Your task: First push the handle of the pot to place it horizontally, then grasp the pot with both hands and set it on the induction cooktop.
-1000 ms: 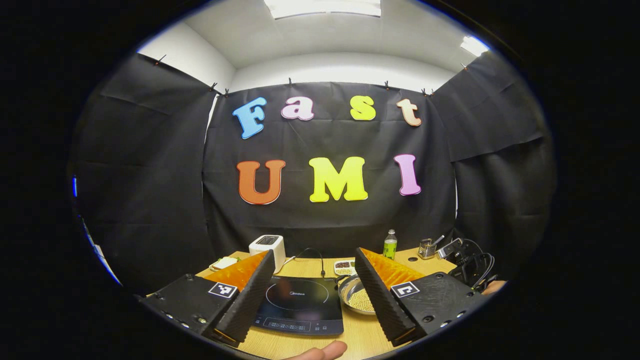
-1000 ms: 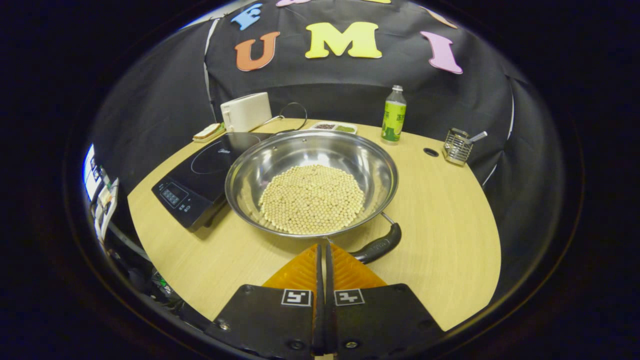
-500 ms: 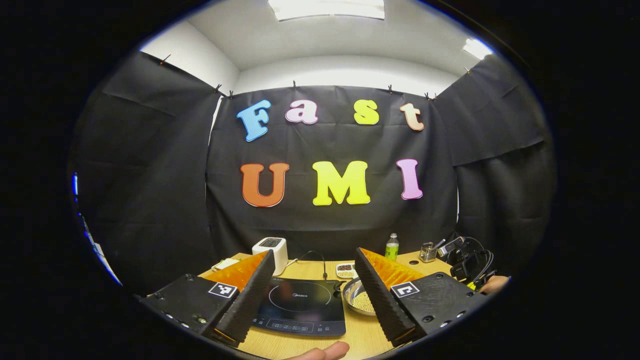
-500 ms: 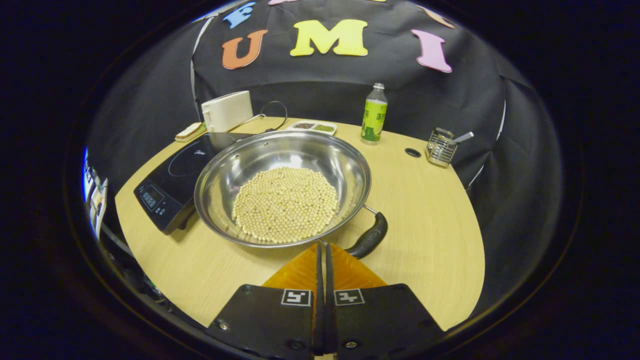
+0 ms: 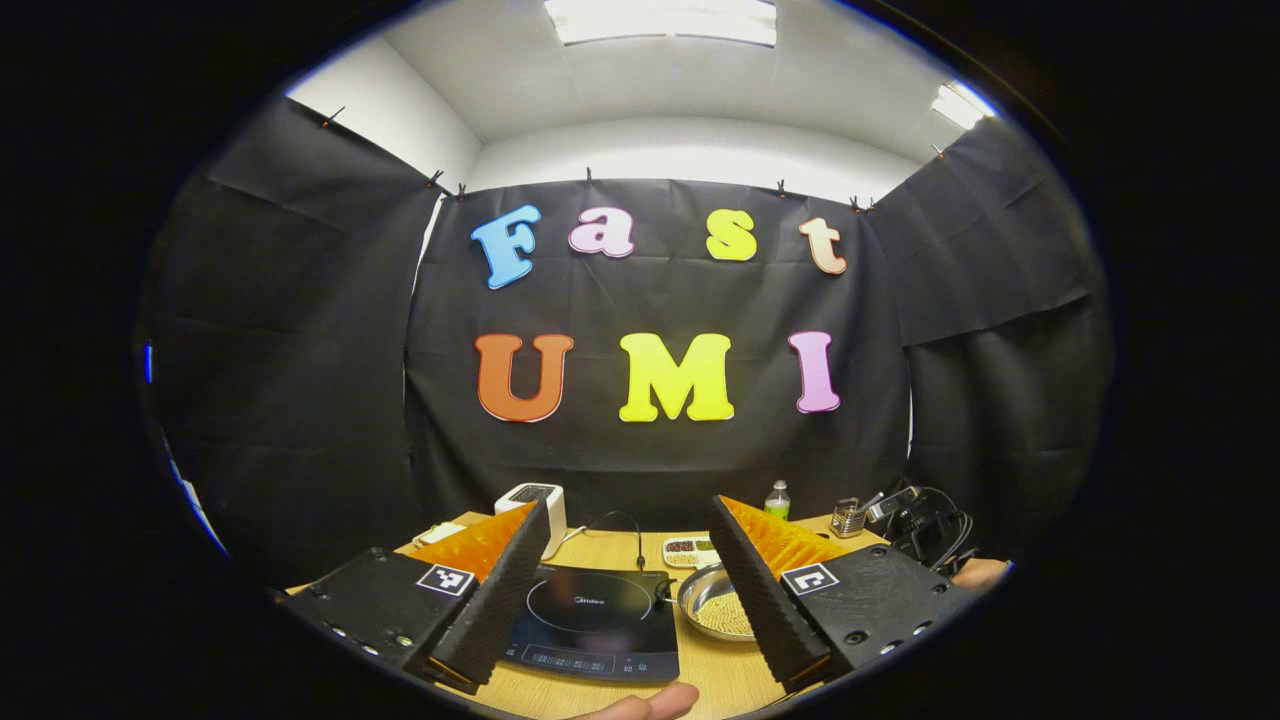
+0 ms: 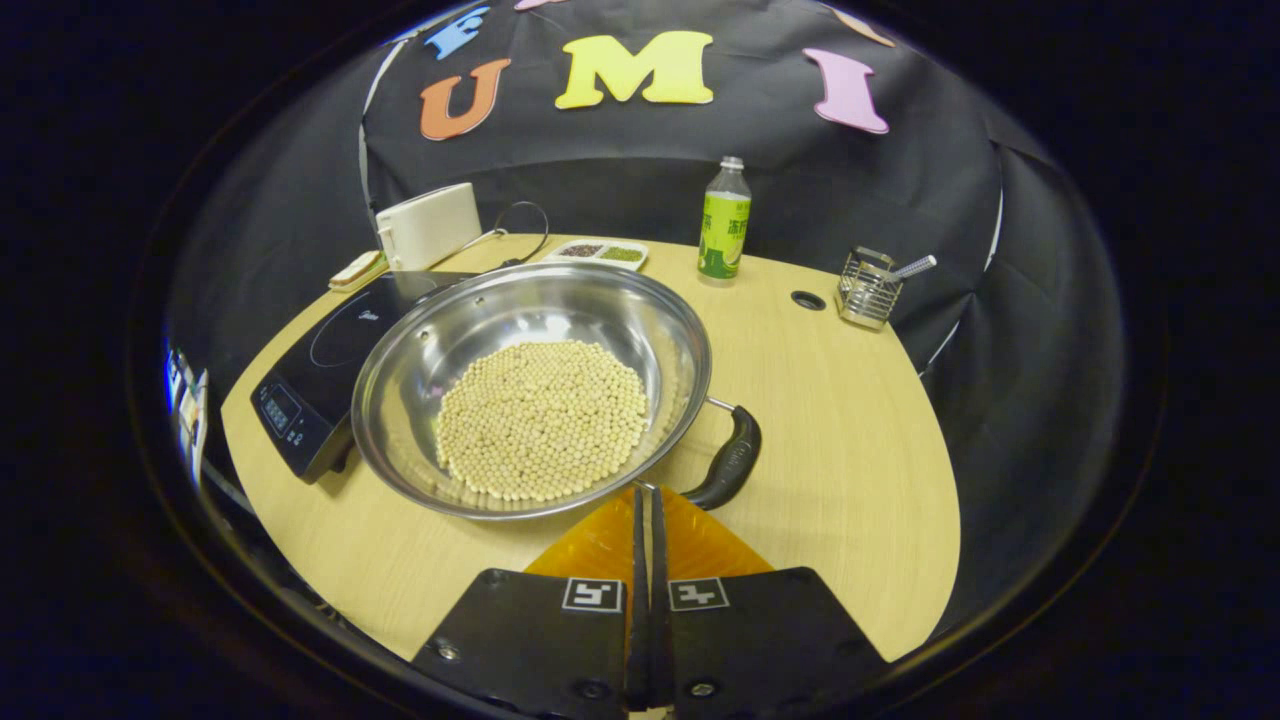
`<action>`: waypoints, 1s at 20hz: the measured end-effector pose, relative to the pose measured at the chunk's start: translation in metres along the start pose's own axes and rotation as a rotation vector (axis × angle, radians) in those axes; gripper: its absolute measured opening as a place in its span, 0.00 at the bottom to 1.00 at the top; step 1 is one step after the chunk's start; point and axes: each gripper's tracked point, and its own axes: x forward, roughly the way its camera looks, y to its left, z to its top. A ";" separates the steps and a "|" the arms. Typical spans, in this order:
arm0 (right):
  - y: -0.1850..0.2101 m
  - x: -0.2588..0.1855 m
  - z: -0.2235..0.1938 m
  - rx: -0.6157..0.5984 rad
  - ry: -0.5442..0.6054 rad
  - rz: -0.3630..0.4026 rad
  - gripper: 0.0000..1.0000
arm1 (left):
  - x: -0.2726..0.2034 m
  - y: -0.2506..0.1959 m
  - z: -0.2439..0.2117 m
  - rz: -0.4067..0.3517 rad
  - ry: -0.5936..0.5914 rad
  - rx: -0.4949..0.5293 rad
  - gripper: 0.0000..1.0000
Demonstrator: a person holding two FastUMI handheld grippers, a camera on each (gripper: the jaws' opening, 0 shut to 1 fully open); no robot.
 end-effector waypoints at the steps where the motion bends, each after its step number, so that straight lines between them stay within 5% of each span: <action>1: -0.002 0.002 0.002 -0.002 0.000 0.005 0.04 | 0.005 0.001 0.002 0.002 -0.007 0.002 0.95; 20: -0.045 0.035 0.031 -0.005 -0.024 -0.029 0.04 | 0.130 -0.019 -0.075 -0.051 0.214 -0.006 0.96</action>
